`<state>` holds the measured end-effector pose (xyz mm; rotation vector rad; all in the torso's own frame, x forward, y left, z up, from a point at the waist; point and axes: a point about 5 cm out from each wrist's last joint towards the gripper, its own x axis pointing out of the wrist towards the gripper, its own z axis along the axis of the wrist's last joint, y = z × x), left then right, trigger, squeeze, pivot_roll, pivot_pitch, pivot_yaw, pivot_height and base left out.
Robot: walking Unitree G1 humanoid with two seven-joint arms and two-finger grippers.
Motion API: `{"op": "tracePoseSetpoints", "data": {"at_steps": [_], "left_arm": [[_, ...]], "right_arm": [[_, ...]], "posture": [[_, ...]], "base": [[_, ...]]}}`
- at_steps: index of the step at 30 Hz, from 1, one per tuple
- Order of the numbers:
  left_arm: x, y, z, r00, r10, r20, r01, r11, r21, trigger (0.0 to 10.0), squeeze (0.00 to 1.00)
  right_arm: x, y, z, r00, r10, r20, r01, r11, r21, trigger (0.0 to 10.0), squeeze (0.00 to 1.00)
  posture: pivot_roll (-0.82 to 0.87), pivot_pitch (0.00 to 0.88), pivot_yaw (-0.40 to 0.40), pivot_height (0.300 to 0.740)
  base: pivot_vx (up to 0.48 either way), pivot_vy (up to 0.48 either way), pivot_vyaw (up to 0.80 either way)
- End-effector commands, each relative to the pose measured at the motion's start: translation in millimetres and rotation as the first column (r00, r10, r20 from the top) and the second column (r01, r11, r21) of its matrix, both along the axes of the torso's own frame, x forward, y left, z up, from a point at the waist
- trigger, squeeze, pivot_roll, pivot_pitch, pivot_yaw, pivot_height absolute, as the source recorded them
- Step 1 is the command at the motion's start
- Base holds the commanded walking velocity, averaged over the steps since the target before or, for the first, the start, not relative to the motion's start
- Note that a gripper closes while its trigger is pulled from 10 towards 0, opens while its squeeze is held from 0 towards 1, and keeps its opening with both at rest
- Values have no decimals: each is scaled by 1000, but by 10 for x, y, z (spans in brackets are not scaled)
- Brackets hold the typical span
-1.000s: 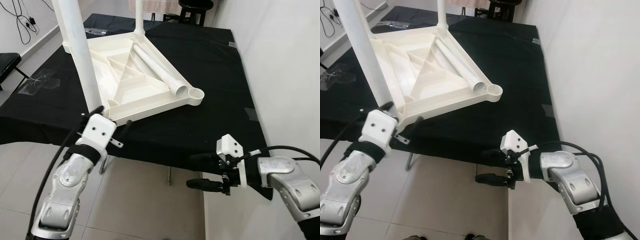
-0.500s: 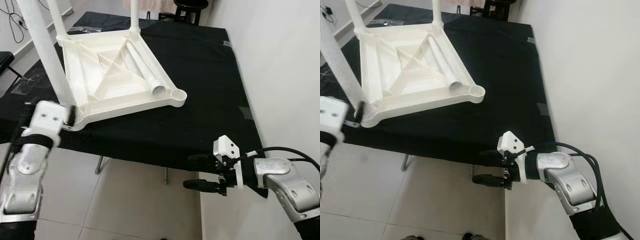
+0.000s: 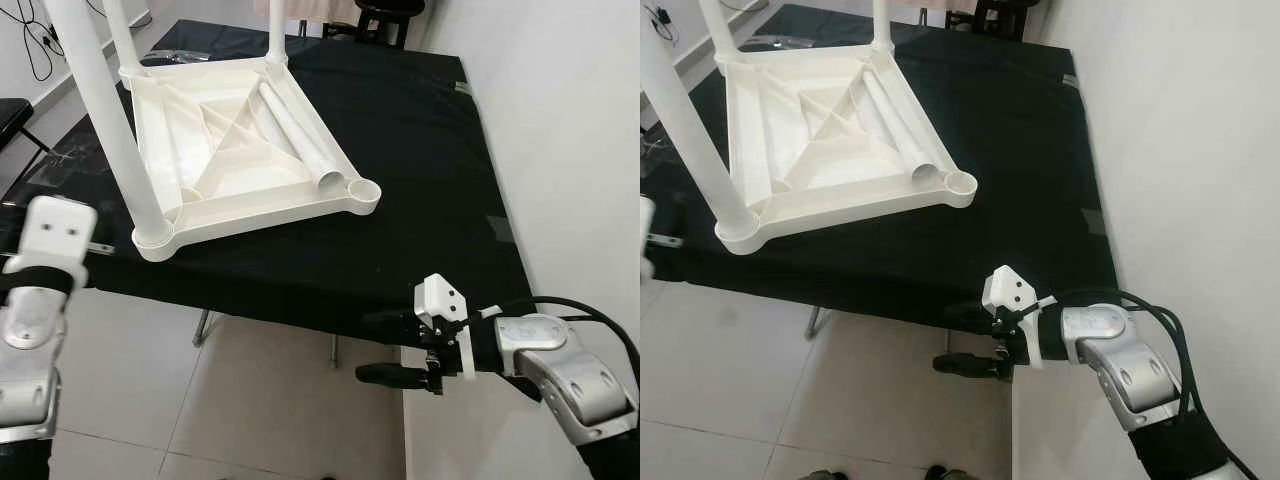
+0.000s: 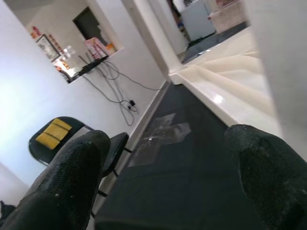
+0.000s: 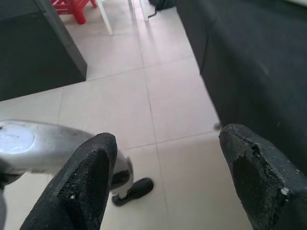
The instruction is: Building children table
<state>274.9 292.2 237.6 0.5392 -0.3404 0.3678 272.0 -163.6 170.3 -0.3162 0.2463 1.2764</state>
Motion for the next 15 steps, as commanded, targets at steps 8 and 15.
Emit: {"op": "tracePoseSetpoints", "data": {"at_steps": [8,15], "left_arm": [[169,-461,-207,856,-516,36,498,803,-326,10000,0],[161,-774,-412,742,-671,-9,609,679,-410,10000,0]], "right_arm": [[-8,83,5,999,33,13,-33,999,7,10000,0],[-22,84,7,999,34,12,-34,999,9,10000,0]], "posture": [[75,194,-140,740],[65,201,-137,740]], "base": [[0,0,0],[0,0,0]]}}
